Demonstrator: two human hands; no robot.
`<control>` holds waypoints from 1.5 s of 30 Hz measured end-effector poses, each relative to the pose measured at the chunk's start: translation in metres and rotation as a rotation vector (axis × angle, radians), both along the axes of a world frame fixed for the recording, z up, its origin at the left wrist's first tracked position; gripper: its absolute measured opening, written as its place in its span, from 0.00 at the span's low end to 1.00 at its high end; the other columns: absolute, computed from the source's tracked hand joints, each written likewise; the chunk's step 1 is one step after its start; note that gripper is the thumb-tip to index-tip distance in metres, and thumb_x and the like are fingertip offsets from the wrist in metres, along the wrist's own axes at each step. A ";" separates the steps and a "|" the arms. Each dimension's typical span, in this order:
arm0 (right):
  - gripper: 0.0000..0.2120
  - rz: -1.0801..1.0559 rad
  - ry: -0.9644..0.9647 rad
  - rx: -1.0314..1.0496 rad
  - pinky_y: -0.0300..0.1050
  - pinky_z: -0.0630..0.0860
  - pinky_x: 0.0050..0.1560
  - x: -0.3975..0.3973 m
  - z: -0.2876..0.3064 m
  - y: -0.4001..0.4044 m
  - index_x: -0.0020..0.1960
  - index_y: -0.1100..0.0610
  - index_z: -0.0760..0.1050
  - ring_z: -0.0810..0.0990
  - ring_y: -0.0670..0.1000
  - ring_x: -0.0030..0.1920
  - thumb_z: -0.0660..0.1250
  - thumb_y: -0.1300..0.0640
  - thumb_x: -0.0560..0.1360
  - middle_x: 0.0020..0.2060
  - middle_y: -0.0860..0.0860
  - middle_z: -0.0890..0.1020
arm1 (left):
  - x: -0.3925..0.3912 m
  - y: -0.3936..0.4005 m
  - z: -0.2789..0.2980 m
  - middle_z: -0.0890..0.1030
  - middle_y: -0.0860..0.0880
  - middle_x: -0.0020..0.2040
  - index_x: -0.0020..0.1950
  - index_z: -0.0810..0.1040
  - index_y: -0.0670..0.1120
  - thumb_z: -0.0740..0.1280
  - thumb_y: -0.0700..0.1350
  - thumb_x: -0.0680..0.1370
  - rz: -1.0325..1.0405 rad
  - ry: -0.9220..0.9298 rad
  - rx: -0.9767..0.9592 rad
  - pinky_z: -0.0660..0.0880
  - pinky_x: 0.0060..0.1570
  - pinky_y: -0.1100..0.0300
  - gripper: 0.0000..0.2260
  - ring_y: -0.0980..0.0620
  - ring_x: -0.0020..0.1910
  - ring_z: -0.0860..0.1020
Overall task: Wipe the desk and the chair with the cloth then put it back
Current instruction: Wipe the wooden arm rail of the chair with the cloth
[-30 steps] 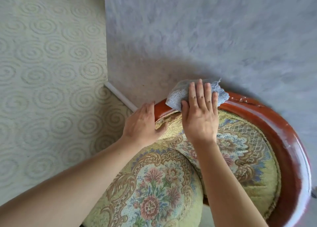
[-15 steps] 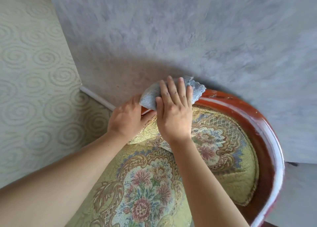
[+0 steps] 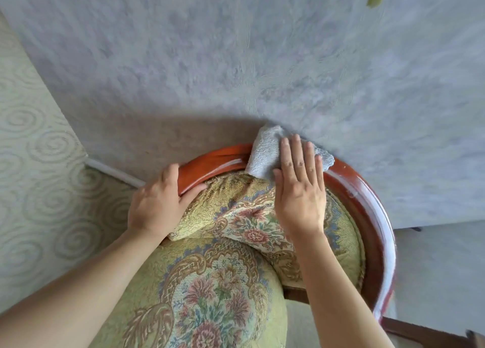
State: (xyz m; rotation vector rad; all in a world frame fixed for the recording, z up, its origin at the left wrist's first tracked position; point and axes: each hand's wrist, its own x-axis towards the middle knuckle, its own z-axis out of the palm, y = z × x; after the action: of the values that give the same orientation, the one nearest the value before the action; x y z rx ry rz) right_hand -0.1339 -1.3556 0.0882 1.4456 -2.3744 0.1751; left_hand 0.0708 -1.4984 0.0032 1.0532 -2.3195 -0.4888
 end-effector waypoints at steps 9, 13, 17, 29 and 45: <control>0.26 -0.326 -0.050 -0.026 0.59 0.48 0.79 -0.035 0.009 0.073 0.80 0.60 0.54 0.49 0.57 0.80 0.48 0.51 0.85 0.80 0.56 0.54 | 0.002 -0.001 0.001 0.80 0.45 0.36 0.54 0.72 0.42 0.58 0.69 0.77 -0.011 0.002 0.043 0.75 0.22 0.56 0.29 0.44 0.26 0.80; 0.27 -0.455 -0.174 -0.159 0.56 0.43 0.79 -0.028 0.008 0.073 0.80 0.61 0.53 0.46 0.57 0.80 0.47 0.51 0.84 0.80 0.57 0.53 | 0.001 0.000 0.002 0.81 0.44 0.38 0.55 0.72 0.42 0.58 0.69 0.76 0.006 -0.045 0.080 0.76 0.25 0.53 0.30 0.41 0.30 0.82; 0.26 -0.471 -0.291 -0.349 0.55 0.40 0.79 -0.011 0.004 0.041 0.79 0.61 0.55 0.45 0.61 0.80 0.49 0.51 0.84 0.80 0.58 0.54 | 0.001 0.001 0.004 0.83 0.42 0.42 0.58 0.73 0.40 0.62 0.67 0.79 -0.005 -0.069 0.129 0.79 0.27 0.51 0.29 0.40 0.33 0.83; 0.23 0.044 -0.129 -0.169 0.58 0.56 0.77 0.028 0.000 -0.031 0.74 0.57 0.70 0.62 0.61 0.77 0.63 0.49 0.82 0.73 0.56 0.72 | -0.003 0.005 -0.001 0.82 0.37 0.50 0.63 0.72 0.44 0.66 0.65 0.74 0.038 -0.083 0.216 0.78 0.37 0.45 0.29 0.32 0.45 0.82; 0.22 -0.256 -0.064 -0.208 0.60 0.61 0.75 -0.043 0.010 0.091 0.75 0.59 0.68 0.66 0.62 0.75 0.62 0.54 0.83 0.74 0.59 0.70 | -0.084 0.035 0.060 0.64 0.46 0.79 0.77 0.65 0.44 0.61 0.65 0.78 -0.375 0.030 -0.056 0.52 0.79 0.54 0.35 0.47 0.79 0.60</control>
State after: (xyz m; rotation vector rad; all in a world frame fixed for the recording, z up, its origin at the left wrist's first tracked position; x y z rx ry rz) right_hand -0.1767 -1.2643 0.0981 1.0478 -2.4806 0.3936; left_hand -0.0136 -1.4631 0.0631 0.5790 -2.4961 -0.5717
